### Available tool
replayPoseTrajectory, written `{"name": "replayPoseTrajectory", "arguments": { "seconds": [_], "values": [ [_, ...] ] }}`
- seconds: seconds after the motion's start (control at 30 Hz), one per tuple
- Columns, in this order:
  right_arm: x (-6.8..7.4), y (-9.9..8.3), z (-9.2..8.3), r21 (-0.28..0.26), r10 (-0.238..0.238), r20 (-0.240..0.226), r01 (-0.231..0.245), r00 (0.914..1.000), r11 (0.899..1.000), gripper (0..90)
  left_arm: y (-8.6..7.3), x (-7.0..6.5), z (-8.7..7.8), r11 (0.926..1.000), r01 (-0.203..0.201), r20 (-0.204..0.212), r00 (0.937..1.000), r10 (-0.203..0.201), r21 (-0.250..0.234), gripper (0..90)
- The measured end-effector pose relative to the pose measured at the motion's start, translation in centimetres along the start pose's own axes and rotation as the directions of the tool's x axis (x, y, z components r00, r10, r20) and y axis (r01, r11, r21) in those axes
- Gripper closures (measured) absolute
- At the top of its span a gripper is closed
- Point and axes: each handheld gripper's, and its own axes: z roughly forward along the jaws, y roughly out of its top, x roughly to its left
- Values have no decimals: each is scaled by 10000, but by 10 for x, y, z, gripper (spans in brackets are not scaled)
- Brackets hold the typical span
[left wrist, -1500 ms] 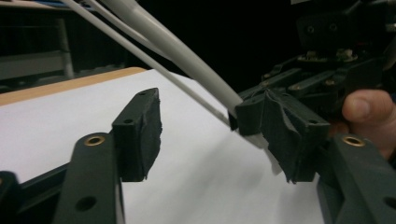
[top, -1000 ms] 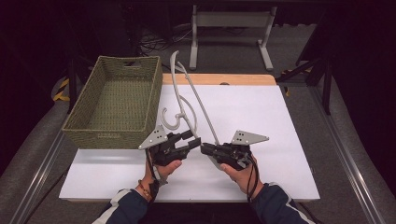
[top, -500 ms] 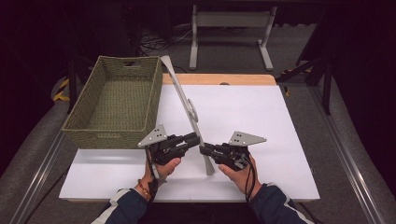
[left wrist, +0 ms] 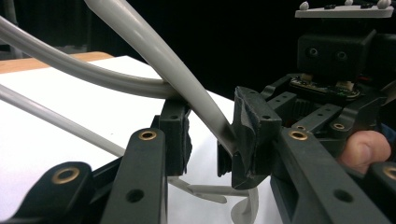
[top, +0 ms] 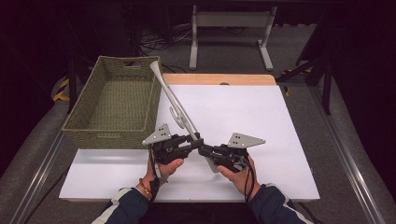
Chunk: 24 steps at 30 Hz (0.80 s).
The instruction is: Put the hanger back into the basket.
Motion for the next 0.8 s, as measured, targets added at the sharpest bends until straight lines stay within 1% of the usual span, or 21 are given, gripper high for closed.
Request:
{"name": "replayPoseTrajectory", "arguments": {
  "seconds": [0.03,0.07,0.13,0.2,0.3,0.33,0.37,0.43,0.47,0.5,0.53,0.57,0.6,0.67,0.73,0.8],
  "values": [
    [0,0,0,-29,20,-4,-20,10000,10000,827,0,0,0,10000,-58,-38,10000,59,28,669],
    [0,-1,0,-23,78,-23,-78,10000,10000,827,0,-1,0,10000,36,-8,10000,-36,78,674],
    [0,-1,1,-30,95,-21,-95,10000,10000,825,1,-1,0,10000,-19,-50,10000,19,72,682],
    [0,-2,2,2,41,19,-41,10000,10000,821,2,-1,-1,9999,-65,-26,10000,66,87,696],
    [1,-2,3,113,-131,166,129,9998,9999,814,3,-2,-1,9996,-226,-131,9997,228,137,718],
    [1,-2,3,146,-148,167,146,9998,9998,807,3,-2,-1,9996,-226,-131,9997,228,137,725],
    [1,-3,5,308,-150,217,143,9997,9994,775,5,-3,-3,9994,-299,-132,9995,301,158,738],
    [1,-5,6,540,-137,328,119,9994,9985,759,7,-3,-4,9992,-375,-179,9991,377,119,756],
    [2,-6,6,534,-95,278,80,9996,9985,744,8,-3,-5,9994,-344,-160,9993,345,58,767],
    [3,-7,6,579,-162,357,142,9992,9982,727,8,-3,-5,9994,-344,-160,9993,345,58,778],
    [4,-7,5,627,-213,392,188,9990,9979,691,8,-4,-6,9992,-389,-123,9992,390,98,785],
    [4,-7,5,627,-213,392,188,9990,9979,691,10,-5,-5,9987,-475,-215,9986,479,176,785],
    [5,-6,2,707,-281,486,246,9984,9972,644,11,-5,-6,9982,-551,-348,9978,558,228,798],
    [7,-6,-3,819,-535,548,489,9971,9954,618,12,-5,-6,9982,-510,-392,9979,522,306,811],
    [7,-5,-11,932,-833,754,762,9937,9927,561,14,-6,-4,9946,-772,-696,9942,820,688,813],
    [6,-5,-15,944,-895,795,819,9928,9922,545,16,-6,-4,9938,-810,-727,9936,866,762,813]
  ]
}}
